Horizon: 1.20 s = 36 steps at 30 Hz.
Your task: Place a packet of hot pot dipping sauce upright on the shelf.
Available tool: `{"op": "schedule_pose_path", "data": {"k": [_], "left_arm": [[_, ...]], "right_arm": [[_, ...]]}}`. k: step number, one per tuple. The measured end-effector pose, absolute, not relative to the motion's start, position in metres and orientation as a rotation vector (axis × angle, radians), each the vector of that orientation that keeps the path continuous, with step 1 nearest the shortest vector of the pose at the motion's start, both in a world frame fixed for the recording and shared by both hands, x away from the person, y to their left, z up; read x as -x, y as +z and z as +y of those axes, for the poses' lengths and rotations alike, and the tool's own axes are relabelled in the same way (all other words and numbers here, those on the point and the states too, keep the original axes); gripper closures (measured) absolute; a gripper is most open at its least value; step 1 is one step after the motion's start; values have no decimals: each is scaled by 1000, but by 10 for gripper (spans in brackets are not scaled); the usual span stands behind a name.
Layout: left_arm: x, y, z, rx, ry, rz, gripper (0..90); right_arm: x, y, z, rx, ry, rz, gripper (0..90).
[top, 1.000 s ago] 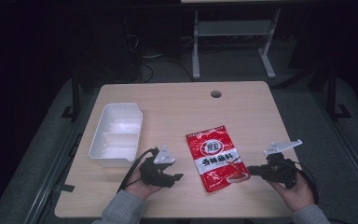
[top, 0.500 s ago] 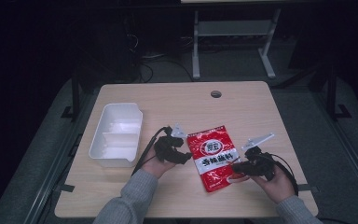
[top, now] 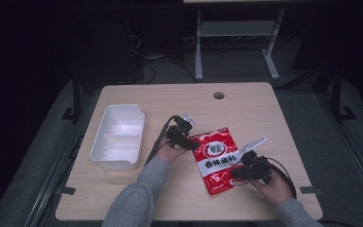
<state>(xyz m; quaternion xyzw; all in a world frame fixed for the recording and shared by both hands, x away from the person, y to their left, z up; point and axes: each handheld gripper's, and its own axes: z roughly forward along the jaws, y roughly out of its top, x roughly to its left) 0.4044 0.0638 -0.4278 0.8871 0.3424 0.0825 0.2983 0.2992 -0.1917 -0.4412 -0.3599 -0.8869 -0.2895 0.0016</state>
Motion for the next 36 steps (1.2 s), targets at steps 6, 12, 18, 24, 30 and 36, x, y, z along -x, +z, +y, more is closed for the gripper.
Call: {"op": "schedule_pose_path", "data": {"k": [6,12,18,24,30,36], "left_arm": [[-419,-438,63,-2353,184,973,372],[-427,-444,69,-2330,61,1000,474],[-427,-441,73,-2278,-41,962,602],[-426,-444,71,-2312,-72,933,637],[-428,-448,67,-2334,-47,946,604],[-430,-453,65,-2338,-53,956,608]], "right_arm": [[-298,-442,-191,1121,-910,-2797,896],[-298,-442,-192,1122,-922,-2788,895],[-298,-442,-192,1119,-923,-2791,895],[-298,-443,-192,1118,-927,-2793,895],[-298,-443,-192,1118,-931,-2789,894],[-299,-443,-192,1117,-935,-2786,894]]}}
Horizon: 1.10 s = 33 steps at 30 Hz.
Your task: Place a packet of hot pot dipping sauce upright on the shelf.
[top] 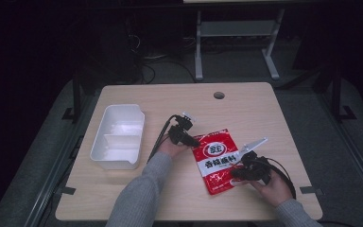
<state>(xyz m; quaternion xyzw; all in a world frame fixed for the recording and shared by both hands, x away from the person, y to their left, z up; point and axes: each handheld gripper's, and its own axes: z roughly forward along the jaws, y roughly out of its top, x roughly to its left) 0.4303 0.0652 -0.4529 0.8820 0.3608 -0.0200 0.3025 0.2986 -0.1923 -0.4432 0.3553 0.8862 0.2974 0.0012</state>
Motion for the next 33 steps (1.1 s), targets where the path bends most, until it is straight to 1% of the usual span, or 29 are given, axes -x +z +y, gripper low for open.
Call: {"op": "schedule_pose_path", "data": {"k": [1,2,4,7,8,11,14,16,17,19,20,21,22,24,26,28,33], "left_arm": [[-431,-454,66,-2329,-62,964,621],[-433,-455,67,-2314,-79,973,660],[-434,-455,66,-2308,-101,969,686],[-433,-455,64,-2304,-145,928,696],[-433,-455,64,-2304,-145,928,680],[-432,-454,66,-2300,-170,915,686],[-432,-454,67,-2322,-139,920,767],[-431,-454,65,-2332,-127,918,770],[-430,-453,63,-2351,-95,906,782],[-428,-451,64,-2340,-98,901,797],[-428,-449,65,-2335,-98,891,814],[-428,-449,65,-2335,-98,891,850],[-427,-445,67,-2307,-129,870,864],[-425,-442,66,-2310,-132,846,863],[-424,-443,64,-2322,-159,832,826],[-424,-445,62,-2335,-158,837,780],[-425,-447,61,-2346,-150,843,768]], "right_arm": [[-299,-443,-192,-1116,936,2781,894],[-298,-443,-192,-1116,936,2779,894],[-298,-443,-192,-1116,939,2779,894],[-299,-444,-193,-1121,947,2780,895],[-299,-444,-193,-1121,947,2780,895],[-299,-444,-193,-1125,956,2780,894],[-299,-445,-192,-1124,959,2778,894],[-299,-445,-192,-1125,960,2778,894],[-299,-445,-192,-1125,961,2778,894],[-299,-445,-192,-1125,963,2777,895],[-299,-445,-192,-1125,962,2777,895],[-299,-445,-192,-1125,962,2777,895],[-299,-445,-192,-1125,964,2777,895],[-300,-445,-192,-1124,966,2779,895],[-300,-445,-192,-1126,968,2778,895],[-299,-445,-192,-1127,968,2775,895],[-300,-446,-192,-1128,976,2775,895]]}}
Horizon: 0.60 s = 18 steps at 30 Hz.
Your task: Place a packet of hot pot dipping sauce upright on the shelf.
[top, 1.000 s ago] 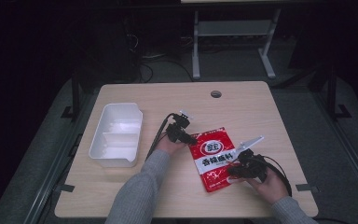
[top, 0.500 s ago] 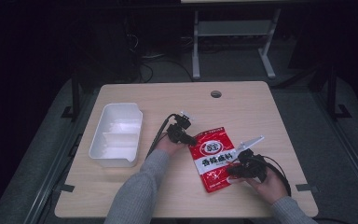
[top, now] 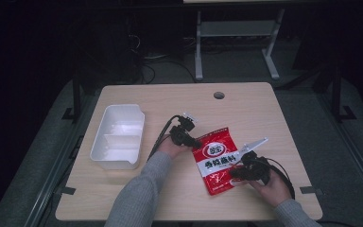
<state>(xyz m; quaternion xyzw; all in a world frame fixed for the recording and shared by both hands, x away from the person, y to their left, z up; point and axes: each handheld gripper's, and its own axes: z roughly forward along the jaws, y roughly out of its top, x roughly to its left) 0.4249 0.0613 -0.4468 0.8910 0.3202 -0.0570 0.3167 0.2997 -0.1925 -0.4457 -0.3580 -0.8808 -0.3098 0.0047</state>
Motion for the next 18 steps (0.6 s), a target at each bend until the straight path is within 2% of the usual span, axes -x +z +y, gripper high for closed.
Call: {"op": "schedule_pose_path", "data": {"k": [4,5,6,14,18], "left_arm": [[-425,-448,60,-2350,-146,856,769],[-425,-448,61,-2360,-125,856,842],[-425,-448,61,-2360,-125,856,869],[-415,-436,59,-2370,-70,794,892],[-408,-430,59,-2375,-37,766,893]], "right_arm": [[-300,-446,-192,1121,-973,-2758,895],[-300,-446,-192,1119,-975,-2759,895],[-300,-446,-192,1119,-975,-2759,895],[-300,-447,-193,1121,-986,-2746,891],[-300,-447,-195,1124,-999,-2722,856]]}}
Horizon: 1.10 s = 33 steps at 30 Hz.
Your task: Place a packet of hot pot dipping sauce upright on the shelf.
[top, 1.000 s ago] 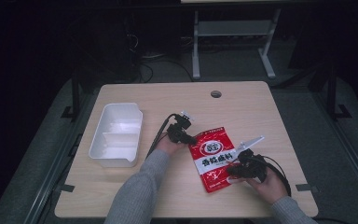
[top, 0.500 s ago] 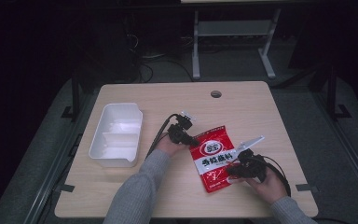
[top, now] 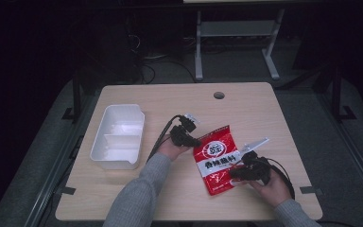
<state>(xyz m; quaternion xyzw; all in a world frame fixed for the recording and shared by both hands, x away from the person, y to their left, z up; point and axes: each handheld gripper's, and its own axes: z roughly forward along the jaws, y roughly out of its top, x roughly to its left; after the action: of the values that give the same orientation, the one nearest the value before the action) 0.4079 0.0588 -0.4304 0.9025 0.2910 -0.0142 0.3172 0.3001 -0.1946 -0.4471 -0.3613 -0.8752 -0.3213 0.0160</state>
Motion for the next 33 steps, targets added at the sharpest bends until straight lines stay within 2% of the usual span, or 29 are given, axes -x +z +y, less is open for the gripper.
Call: {"op": "schedule_pose_path", "data": {"k": [4,8,11,20,25,33], "left_arm": [[-402,-427,61,-2373,-16,747,894],[-397,-421,65,-2356,-12,725,896],[-395,-417,67,-2364,-2,706,896],[-384,-399,69,-2335,38,652,896],[-378,-390,69,-2321,54,624,896],[-370,-375,70,-2304,65,580,896]], "right_arm": [[-299,-447,-194,1124,-1002,-2711,812],[-297,-443,-192,1094,-996,-2736,698],[-298,-439,-195,1102,-1004,-2756,655],[-325,-416,-220,1189,-1071,-2730,451],[-342,-408,-221,1174,-1031,-2748,457],[-370,-396,-223,1142,-1051,-2727,395]]}}
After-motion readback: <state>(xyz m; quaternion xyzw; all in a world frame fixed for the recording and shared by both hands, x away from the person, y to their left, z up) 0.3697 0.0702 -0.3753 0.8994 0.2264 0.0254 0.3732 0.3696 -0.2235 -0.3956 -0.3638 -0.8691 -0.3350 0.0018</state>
